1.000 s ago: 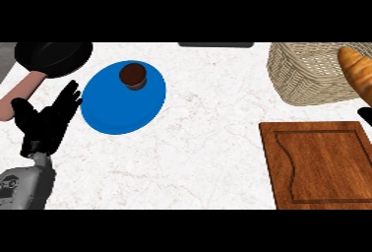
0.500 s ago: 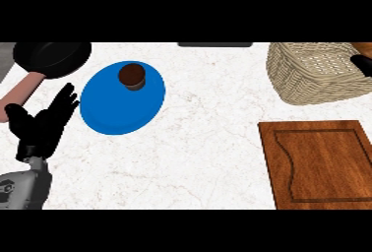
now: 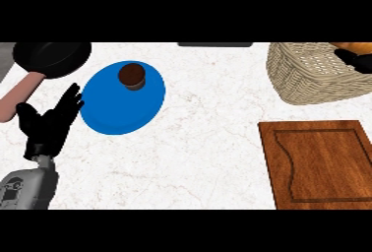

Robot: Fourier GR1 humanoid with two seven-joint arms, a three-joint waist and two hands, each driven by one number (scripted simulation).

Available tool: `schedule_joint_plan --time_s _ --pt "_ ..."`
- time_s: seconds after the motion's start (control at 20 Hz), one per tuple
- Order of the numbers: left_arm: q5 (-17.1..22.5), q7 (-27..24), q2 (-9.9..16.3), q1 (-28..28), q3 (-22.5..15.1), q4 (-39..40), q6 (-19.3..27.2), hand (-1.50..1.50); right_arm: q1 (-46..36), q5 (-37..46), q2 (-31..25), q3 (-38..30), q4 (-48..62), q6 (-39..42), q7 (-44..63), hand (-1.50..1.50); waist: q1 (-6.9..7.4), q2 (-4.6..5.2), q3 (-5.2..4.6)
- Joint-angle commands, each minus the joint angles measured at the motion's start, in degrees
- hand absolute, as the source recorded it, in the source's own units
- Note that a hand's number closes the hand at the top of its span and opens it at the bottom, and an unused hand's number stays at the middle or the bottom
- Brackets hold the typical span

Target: Pick the croissant from the cutting board and place it in the basket

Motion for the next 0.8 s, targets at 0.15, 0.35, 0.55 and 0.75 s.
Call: schedule_joint_plan --time_s 0.15,0.35,0.55,0.75 --pt "1.0 1.4 2.0 -4.7 2.6 3.4 -0.8 0.00 -6.4 2.5 -2.5 -0.2 19.0 -4.0 -9.1 -1.50 -0.03 0.11 0.00" --pt "-0.9 -0.7 0.9 -5.3 2.0 6.9 0.4 0.00 -7.8 -0.3 -3.5 -0.5 20.1 -0.6 -13.3 -1.50 -0.52 0.04 -0.01" --pt "0.9 2.4 0.7 -2.3 1.6 0.1 -0.7 0.00 -12.1 -3.1 -2.3 -4.0 24.8 -4.4 -12.8 -1.50 0.17 0.01 0.01" --pt "0.8 -0.2 0.6 1.8 1.3 -1.1 -1.7 0.00 -14.4 -9.9 -6.9 -12.4 29.4 -2.6 -6.7 -1.50 0.49 0.03 0.03"
